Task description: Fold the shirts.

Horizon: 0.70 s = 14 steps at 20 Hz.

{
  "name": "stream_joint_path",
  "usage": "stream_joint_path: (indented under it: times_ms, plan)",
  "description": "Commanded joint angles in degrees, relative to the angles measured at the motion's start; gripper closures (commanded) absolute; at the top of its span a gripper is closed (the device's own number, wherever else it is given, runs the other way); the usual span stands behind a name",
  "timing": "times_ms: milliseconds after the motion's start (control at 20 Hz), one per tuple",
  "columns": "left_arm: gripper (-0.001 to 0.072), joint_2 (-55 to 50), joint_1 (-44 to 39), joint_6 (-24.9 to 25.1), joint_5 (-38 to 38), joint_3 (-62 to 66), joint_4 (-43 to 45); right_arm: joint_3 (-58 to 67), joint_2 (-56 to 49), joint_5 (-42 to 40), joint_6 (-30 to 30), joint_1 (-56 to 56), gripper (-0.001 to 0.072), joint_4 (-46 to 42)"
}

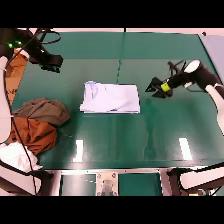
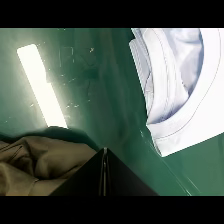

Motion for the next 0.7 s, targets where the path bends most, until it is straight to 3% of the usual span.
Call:
stream_joint_path:
  times_ms: [0, 150, 200, 300, 350, 650]
  plan:
    - [0.0689, 0.04, 0.02, 0.0, 0.22, 0.07, -0.17, -5.84, -4.9, -6.14, -8.63, 0.9, 0.0169, 16.35]
    - [0.069, 0.04, 0.02, -0.13, 0.22, 0.07, -0.2, -3.3, -10.08, -6.49, -15.26, 5.6, 0.0187, 27.71]
    - [0.0689, 0.04, 0.02, -0.13, 0.13, 0.07, -0.2, -1.75, -11.32, -6.49, -15.56, 7.19, 0.0303, 28.59]
    - [0.069, 0.04, 0.02, -0.13, -0.04, 0.07, -0.2, 1.2, -11.93, -6.43, -15.56, 9.07, 0.0636, 28.65]
    - [0.0689, 0.04, 0.02, -0.13, -0.04, 0.07, -0.2, 3.3, -11.78, -5.49, -15.56, 9.14, 0.0696, 28.61]
    - [0.0689, 0.04, 0.02, -0.11, 0.02, 0.07, -0.2, 10.54, -0.7, -3.1, -12.96, -2.82, 0.0698, 22.58]
